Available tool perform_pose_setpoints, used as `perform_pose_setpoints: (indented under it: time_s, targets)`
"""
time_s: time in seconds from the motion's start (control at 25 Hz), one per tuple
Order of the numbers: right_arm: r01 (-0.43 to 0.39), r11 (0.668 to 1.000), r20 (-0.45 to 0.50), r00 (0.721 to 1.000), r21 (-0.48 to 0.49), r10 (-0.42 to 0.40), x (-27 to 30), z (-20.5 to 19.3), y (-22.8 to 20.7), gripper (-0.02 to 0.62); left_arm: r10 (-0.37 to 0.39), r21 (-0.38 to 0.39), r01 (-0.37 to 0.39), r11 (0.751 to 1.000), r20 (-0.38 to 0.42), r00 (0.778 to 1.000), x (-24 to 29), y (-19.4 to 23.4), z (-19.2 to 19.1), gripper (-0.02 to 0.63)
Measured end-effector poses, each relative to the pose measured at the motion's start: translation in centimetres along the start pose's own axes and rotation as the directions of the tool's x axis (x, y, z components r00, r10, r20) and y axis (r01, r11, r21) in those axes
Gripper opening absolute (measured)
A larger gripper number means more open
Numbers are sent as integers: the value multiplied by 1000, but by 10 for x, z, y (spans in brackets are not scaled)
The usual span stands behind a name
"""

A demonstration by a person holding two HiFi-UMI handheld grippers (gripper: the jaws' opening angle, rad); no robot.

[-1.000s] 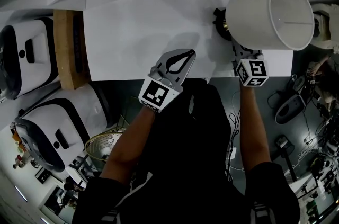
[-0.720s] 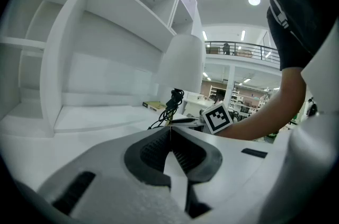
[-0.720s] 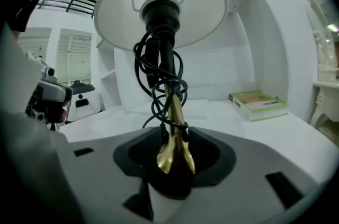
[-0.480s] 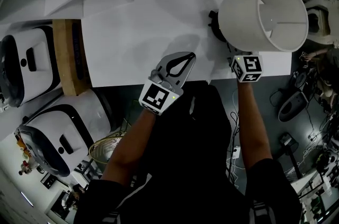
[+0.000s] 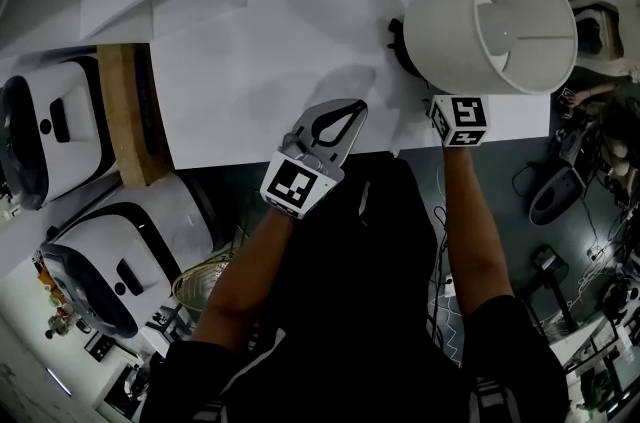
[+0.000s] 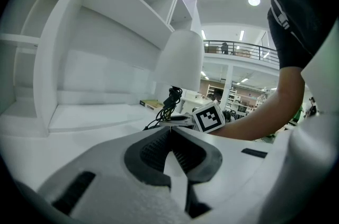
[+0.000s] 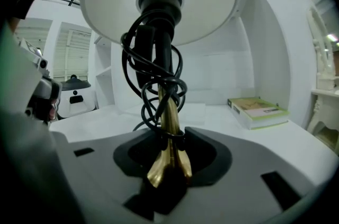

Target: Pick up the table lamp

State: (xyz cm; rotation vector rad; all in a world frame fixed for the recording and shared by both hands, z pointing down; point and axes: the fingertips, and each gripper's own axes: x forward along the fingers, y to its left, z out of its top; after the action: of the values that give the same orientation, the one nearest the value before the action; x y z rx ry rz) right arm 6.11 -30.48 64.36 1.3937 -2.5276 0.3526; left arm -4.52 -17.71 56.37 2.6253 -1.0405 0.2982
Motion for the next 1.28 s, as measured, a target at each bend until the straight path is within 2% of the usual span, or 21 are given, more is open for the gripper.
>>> perform_pose_setpoints:
  time_s: [0.2, 0.4, 0.64, 0.8, 0.96, 1.28]
  targets:
    - [-12, 1000, 4, 1000, 7, 12, 0, 2, -1, 135, -19, 19, 19, 1000, -9, 1000, 2, -7, -2, 18]
    - [-9, 1000, -9, 1000, 13, 9, 0, 2, -2, 130, -23, 3, 23, 1000, -9, 1000, 3, -14, 4, 18]
    - [-23, 1000, -12, 1000, -15, 23, -1, 3, 2, 129, -34, 22, 34, 999, -20, 999, 4, -16, 3, 18]
    - [-40, 999, -14, 999, -35, 40, -2, 6, 7, 129, -26, -2, 26, 1000, -3, 1000, 6, -13, 6, 18]
    - [-71, 997, -18, 997, -11, 70, -2, 6, 14, 129, -21, 1, 21, 1000, -16, 1000, 6, -10, -1, 18]
    - [-64, 998, -33, 997, -20, 63, -9, 2, 7, 129, 0, -18, 0, 1000, -17, 1000, 5, -3, 0, 18]
